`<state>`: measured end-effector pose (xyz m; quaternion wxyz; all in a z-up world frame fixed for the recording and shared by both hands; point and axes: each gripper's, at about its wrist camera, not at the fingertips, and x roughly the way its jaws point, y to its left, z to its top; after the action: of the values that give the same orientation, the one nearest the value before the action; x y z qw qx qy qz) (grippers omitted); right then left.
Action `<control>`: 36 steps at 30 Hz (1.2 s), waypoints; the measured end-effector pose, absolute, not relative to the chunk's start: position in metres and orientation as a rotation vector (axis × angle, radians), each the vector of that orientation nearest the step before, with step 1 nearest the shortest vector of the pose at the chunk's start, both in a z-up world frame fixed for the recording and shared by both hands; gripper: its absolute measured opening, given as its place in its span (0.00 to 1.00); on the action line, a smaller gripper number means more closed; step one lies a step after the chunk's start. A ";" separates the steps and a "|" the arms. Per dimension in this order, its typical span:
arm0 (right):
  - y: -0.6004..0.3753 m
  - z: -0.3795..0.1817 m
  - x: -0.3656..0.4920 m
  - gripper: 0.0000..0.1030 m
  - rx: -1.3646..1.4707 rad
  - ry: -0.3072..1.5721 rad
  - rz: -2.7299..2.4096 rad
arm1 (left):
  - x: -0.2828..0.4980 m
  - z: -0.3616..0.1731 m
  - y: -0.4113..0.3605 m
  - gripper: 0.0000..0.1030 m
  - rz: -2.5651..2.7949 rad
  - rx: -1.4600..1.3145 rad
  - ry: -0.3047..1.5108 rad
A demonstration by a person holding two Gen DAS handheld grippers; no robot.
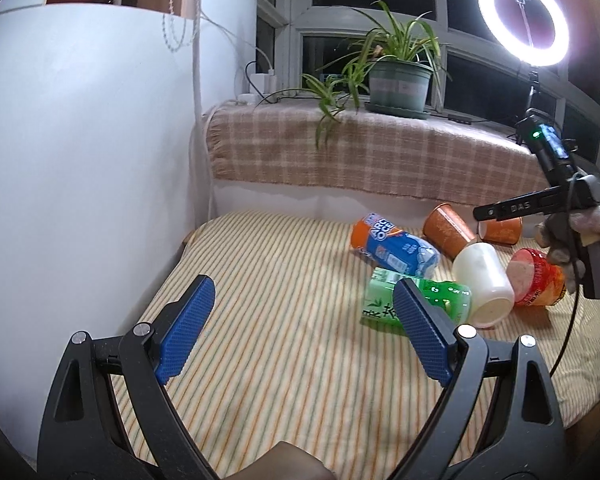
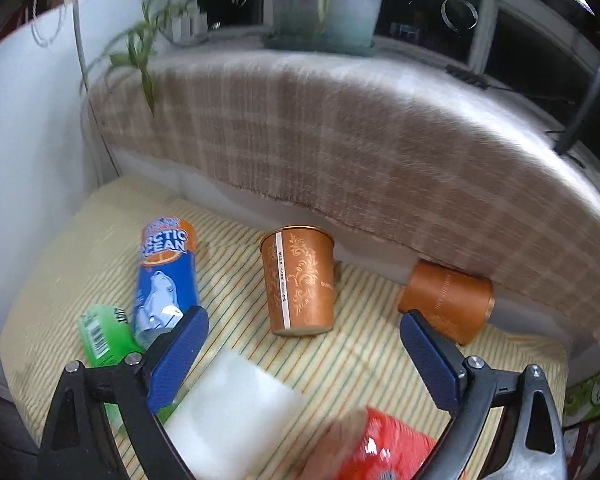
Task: Flip cup upright
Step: 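Move the right gripper toward the tipped orange-brown patterned paper cup, then close the right gripper around the orange-brown cup's body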
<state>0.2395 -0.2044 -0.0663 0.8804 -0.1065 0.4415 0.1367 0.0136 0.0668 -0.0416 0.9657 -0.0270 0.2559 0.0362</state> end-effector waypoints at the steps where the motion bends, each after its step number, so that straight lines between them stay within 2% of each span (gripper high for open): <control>1: -0.202 -0.072 0.247 0.93 -0.224 0.941 0.287 | 0.014 -0.043 0.069 0.90 0.075 -0.059 0.519; 12: -0.194 -0.113 0.294 0.88 -0.202 1.060 0.267 | 0.025 -0.054 0.091 0.90 0.093 -0.103 0.539; 27: -0.163 -0.133 0.334 0.85 -0.236 1.141 0.248 | 0.026 -0.060 0.103 0.90 0.109 -0.124 0.545; 32: -0.151 -0.149 0.343 0.78 -0.270 1.207 0.218 | 0.027 -0.061 0.107 0.90 0.113 -0.134 0.547; 36: -0.144 -0.157 0.348 0.62 -0.280 1.236 0.212 | 0.027 -0.061 0.107 0.90 0.112 -0.132 0.547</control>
<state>0.3477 -0.1444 -0.1573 0.8006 -0.1308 0.5763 0.0988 0.0266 0.1072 -0.0608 0.9591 -0.0649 0.2699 0.0553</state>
